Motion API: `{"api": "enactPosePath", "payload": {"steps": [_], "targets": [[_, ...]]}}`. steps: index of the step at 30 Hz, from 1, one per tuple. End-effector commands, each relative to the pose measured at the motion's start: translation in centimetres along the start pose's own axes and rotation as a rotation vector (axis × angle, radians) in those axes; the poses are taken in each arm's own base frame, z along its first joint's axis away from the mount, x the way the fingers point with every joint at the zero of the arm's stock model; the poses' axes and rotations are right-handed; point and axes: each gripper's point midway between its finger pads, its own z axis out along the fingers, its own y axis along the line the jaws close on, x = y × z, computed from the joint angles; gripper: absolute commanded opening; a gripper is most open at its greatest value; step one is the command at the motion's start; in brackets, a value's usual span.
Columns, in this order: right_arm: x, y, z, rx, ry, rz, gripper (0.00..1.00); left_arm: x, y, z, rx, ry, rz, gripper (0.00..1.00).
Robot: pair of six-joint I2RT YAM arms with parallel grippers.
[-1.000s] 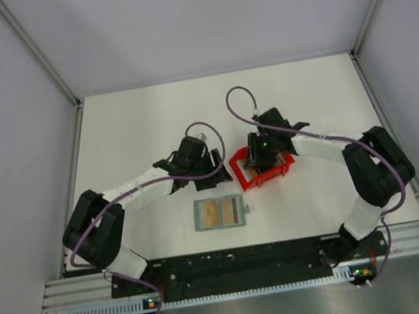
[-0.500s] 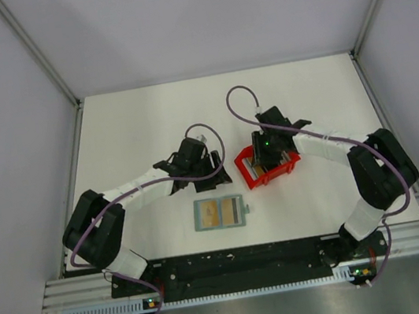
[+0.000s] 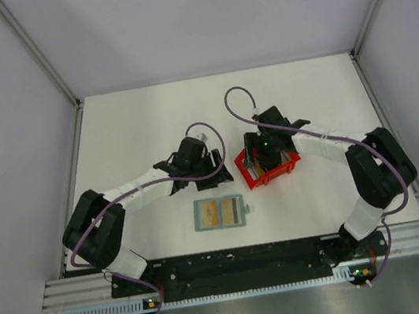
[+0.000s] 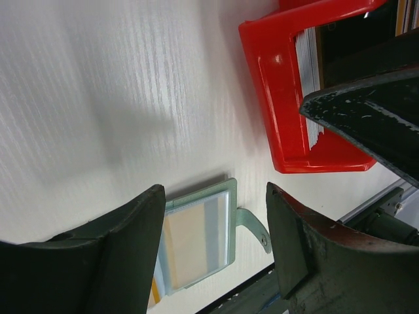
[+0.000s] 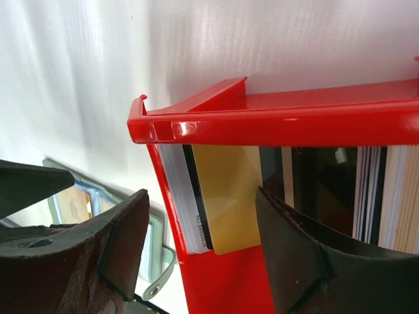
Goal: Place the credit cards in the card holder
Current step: Pick up the credit card from the storage box.
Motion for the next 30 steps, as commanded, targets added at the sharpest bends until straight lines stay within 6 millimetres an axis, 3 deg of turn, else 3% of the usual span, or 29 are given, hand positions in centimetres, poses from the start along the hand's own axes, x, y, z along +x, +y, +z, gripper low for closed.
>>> {"api": "enactPosePath", "payload": {"steps": [1, 7, 13, 20, 30], "targets": [[-1.0, 2.2, 0.6, -0.097, -0.005, -0.027, 0.66, -1.1, -1.2, 0.2, 0.050, -0.029, 0.005, 0.67], [-0.4, 3.4, 0.6, -0.166, 0.026, -0.024, 0.65, -1.0, -1.3, 1.2, 0.066, -0.019, -0.007, 0.67], [-0.4, 4.0, 0.4, -0.230, 0.033, 0.002, 0.53, -1.0, -1.4, 2.0, 0.080, -0.017, -0.024, 0.65], [-0.2, 3.6, 0.7, -0.223, 0.039, 0.018, 0.60, -0.7, -0.5, 2.8, 0.056, -0.012, -0.037, 0.59], [-2.3, 2.0, -0.3, -0.110, -0.069, -0.013, 0.66, -0.6, 0.5, 3.9, 0.013, -0.009, -0.058, 0.47]]}}
